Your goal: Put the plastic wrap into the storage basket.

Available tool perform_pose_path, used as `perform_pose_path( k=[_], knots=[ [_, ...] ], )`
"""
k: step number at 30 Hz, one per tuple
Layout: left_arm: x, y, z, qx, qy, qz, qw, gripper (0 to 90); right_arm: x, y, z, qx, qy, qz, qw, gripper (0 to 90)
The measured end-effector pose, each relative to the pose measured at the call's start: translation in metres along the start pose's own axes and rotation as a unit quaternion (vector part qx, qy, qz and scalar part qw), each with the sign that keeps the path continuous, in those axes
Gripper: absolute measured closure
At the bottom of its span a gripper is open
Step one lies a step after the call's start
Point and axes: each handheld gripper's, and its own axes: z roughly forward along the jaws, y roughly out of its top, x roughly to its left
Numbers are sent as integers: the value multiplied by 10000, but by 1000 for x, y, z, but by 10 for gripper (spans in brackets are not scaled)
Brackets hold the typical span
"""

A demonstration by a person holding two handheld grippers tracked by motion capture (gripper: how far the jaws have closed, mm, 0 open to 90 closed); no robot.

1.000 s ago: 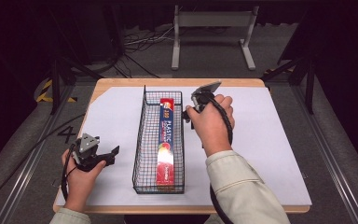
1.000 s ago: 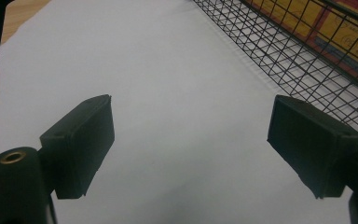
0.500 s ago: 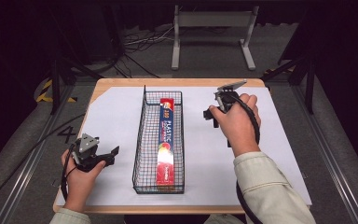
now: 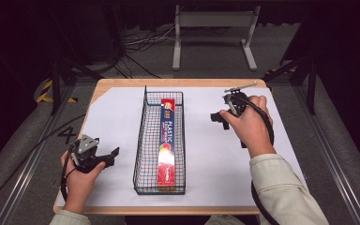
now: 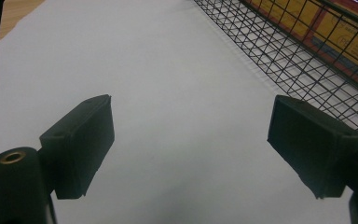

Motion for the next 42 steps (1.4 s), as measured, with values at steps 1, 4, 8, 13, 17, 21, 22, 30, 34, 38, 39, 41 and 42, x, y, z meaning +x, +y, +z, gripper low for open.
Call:
perform_pose_path(
  k=[1,4,8,13,17,21,22,30,34,38,39,41,42],
  knots=[
    [0,0,0,-2,33,15,10000,151,-3,-1,0,-41,37,-49,10000,257],
    [1,0,0,2,6,12,10000,152,-11,-4,2,-217,125,-303,9992,250],
    [-1,0,-1,9,-29,56,10000,152,-26,-13,3,-325,190,-361,9986,243],
    [-1,-1,-3,-7,-44,46,10000,153,-42,-24,-2,-491,254,-375,9978,235],
    [0,-1,-6,-2,-90,11,10000,154,-52,-33,-6,-701,359,-515,9956,235],
    [0,-3,-9,3,-137,-2,9999,158,-61,-42,-8,-871,429,-634,9933,232],
    [0,-3,-9,3,-137,-2,9999,158,-62,-44,-7,-920,457,-705,9922,231],
    [0,-5,-15,-58,-210,-50,9998,160,-70,-58,-2,-1239,603,-1048,9849,226],
    [-2,-6,-17,-56,-251,6,9997,164,-71,-67,2,-1295,668,-1158,9825,226],
    [-3,-8,-20,-88,-318,-22,9995,164,-73,-77,8,-1421,756,-1175,9799,225],
    [-3,-8,-20,-88,-318,-22,9995,164,-73,-77,8,-1421,756,-1175,9799,225],
    [-2,-9,-20,-96,-310,-29,9995,164,-76,-85,13,-1480,765,-1240,9782,221],
    [-1,-12,-19,-42,-304,-20,9995,164,-78,-88,15,-1483,788,-1240,9780,221]
  ],
)
